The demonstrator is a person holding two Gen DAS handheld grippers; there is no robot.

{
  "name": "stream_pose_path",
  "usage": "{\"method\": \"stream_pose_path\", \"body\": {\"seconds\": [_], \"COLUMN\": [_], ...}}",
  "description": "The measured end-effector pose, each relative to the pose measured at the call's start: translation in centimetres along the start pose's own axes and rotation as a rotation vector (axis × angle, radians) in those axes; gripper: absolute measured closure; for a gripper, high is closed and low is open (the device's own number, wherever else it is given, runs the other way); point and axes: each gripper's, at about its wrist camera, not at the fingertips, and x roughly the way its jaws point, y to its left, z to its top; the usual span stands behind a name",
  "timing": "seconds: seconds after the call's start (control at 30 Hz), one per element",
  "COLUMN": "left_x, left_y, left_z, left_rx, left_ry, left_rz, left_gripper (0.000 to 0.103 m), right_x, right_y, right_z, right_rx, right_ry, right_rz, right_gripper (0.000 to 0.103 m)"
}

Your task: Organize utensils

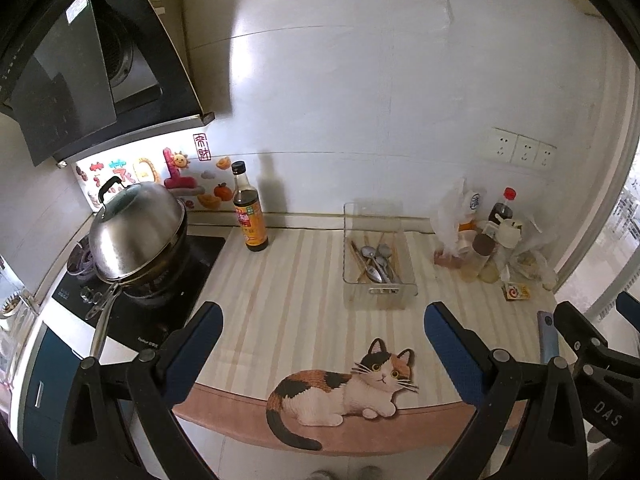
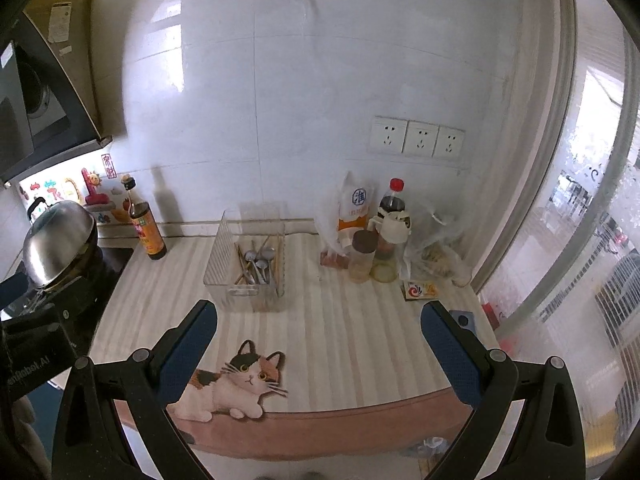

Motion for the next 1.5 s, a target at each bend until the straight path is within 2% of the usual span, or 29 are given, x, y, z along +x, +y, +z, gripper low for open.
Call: {"method": "stream_pose_path", "body": {"seconds": [0.43,1.5], "left_x": [1.1,1.1], "left_y": [-1.0,-0.7], "left_z": [-0.2,-0.3], "left_rx": [-0.001,-0.008], "left_ry": [0.017,0.021], "left_rz": [0.047,0.054], "left_gripper": [0.0,0.0], "right_x": [1.3,2.6], "right_y": [-0.7,0.0], "right_z": [0.1,0.5], "right_rx": [-0.009,-0.025], "right_ry": [0.0,0.014], "right_rz": [0.0,0.028], "right_gripper": [0.0,0.0]}}
